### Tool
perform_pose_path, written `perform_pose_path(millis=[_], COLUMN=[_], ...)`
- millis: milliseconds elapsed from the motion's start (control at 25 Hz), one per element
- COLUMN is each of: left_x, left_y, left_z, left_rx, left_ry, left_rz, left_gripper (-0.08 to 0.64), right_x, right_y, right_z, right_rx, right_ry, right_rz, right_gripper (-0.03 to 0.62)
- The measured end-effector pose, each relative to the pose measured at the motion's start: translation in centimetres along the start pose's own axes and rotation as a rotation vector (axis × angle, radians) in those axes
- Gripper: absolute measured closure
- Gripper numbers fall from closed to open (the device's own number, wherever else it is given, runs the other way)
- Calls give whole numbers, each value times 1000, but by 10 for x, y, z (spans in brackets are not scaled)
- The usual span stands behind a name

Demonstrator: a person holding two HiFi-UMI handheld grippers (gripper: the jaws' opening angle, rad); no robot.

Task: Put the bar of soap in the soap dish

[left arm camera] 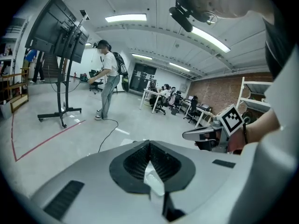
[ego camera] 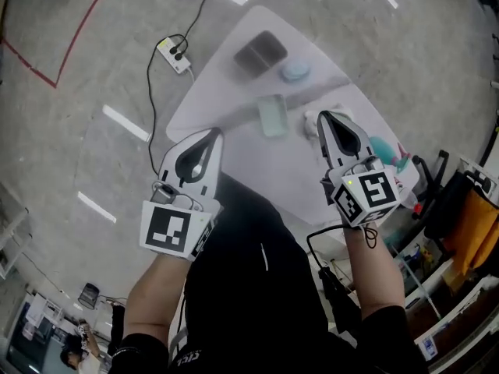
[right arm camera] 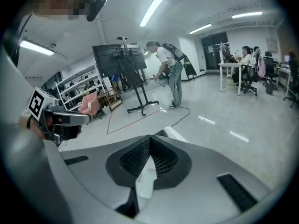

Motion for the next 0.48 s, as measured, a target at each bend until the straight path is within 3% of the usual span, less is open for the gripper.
perform_pose_path(millis=[280, 480], left_x=[-13, -20], left_y=[-16, -25], left_z=[52, 81], left_rx=[-62, -80], left_ry=[62, 110], left_rz=[5, 4], left_gripper=[552, 552], right_x=[34, 55], right_y=[-53, -97], right_z=[56, 84], right_rx=[-114, -291], right_ry=[97, 318], right_rz=[-28, -153], right_gripper=[574, 574])
Point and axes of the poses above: the fingertips, and each gripper's own axes: y backward along the fingers, x to its right, z out of its underside, the point moved 8 cm from there along y, backward along the fingers, and after that the axes turned 13 degrees about x, right-handed, at the moved point
